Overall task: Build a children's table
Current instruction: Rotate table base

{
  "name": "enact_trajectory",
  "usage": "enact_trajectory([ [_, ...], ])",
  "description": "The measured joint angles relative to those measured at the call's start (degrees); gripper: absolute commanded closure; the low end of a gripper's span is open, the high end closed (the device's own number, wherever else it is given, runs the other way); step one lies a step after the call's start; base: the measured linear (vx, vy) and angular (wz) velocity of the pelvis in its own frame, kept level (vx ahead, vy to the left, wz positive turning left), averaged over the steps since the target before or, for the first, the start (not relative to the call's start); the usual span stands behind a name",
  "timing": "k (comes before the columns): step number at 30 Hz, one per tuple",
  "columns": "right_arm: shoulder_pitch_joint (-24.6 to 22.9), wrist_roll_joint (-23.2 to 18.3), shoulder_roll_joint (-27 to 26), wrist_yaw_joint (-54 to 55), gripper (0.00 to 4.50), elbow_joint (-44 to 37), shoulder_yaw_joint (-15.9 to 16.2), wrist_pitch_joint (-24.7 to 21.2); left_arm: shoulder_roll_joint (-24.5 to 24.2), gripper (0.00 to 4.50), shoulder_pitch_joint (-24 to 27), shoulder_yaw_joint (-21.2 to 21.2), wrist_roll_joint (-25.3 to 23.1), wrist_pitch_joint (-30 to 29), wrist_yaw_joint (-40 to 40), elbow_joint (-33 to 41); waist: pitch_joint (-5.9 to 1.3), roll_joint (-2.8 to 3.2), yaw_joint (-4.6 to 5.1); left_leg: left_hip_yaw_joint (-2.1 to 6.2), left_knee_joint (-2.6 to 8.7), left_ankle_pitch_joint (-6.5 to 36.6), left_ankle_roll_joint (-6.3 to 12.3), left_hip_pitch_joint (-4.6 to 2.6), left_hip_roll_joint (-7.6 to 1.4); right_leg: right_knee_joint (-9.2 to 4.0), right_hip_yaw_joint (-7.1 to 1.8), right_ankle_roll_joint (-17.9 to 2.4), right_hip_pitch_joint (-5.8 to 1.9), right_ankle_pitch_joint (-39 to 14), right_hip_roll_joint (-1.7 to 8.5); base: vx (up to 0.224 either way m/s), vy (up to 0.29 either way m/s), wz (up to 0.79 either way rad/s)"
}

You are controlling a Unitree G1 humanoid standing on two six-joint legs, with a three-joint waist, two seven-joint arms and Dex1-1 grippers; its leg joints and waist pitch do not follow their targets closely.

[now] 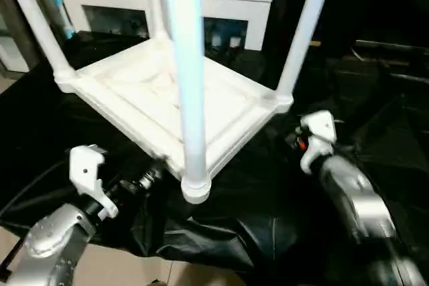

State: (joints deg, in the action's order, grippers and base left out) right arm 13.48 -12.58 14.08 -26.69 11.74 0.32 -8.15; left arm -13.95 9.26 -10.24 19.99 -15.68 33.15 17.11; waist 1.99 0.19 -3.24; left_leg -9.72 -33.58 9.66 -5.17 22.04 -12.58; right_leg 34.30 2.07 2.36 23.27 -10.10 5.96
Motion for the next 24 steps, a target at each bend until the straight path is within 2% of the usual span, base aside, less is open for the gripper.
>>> enact_trajectory([
  [5,-5.6,-1.3,0.1,-1.3,1.38,-7.7,2.4,-3.9,0.0,0.05,2.1,4.6,2.0,1.0,5.6,1.2,-0.05,0.12,-0.02,0.01,0.03,0.0,-0.01,0.02,-0.2,-0.23,-0.1,0.0,-0.03,0.0,-0.45,0.0,0.0,0.0],
  [9,-6.2,-1.1,0.2,-1.2,1.38,-9.3,2.3,-6.2,-1.7,0.05,2.1,6.8,5.5,0.6,10.8,2.4,-0.05,0.14,0.0,0.06,0.06,0.0,-0.02,-0.03,-0.24,-0.22,-0.39,0.0,-0.01,0.0,-0.57,0.0,0.0,0.0],
  [13,-6.0,-1.0,1.4,-1.3,1.38,-9.3,2.3,-7.3,-3.1,0.05,0.1,8.2,6.0,0.6,13.1,1.8,-0.04,0.14,0.03,0.06,0.08,0.0,-0.02,-0.04,-0.23,-0.2,-0.52,0.0,0.02,0.0,-0.62,0.0,0.0,0.0],
  [16,-4.3,-0.1,2.0,-1.5,1.38,-8.6,3.0,-7.8,-3.1,0.05,-4.9,8.7,4.6,1.2,13.5,-2.6,-0.03,0.08,-0.01,0.05,0.06,0.0,-0.02,-0.04,-0.21,-0.2,-0.64,0.0,0.04,0.0,-0.66,0.0,0.0,0.0],
  [19,-0.1,3.1,2.2,-1.8,1.38,-3.7,5.2,-6.7,-2.1,0.05,-10.3,10.6,3.9,1.6,14.0,-7.8,-0.06,0.04,0.06,0.0,0.01,0.0,-0.06,-0.04,-0.15,-0.18,-0.85,0.0,0.09,0.0,-0.68,0.0,0.0,0.0],
  [21,1.4,4.4,1.7,-1.5,1.38,-0.8,6.1,-6.2,-1.2,0.05,-11.8,11.7,3.9,1.9,14.4,-9.3,-0.07,0.04,0.1,-0.02,-0.01,0.0,-0.06,-0.1,-0.02,-0.14,-1.07,0.0,0.09,0.0,-0.68,0.0,0.0,0.0],
  [24,6.8,7.0,0.8,-0.2,1.38,8.4,7.6,-6.0,0.6,0.05,-16.5,13.5,3.7,1.9,14.7,-13.7,-0.06,0.05,0.22,-0.06,-0.09,0.0,-0.07,0.02,0.14,-0.12,-1.27,0.0,0.23,0.4,-0.66,0.0,0.0,0.0],
])
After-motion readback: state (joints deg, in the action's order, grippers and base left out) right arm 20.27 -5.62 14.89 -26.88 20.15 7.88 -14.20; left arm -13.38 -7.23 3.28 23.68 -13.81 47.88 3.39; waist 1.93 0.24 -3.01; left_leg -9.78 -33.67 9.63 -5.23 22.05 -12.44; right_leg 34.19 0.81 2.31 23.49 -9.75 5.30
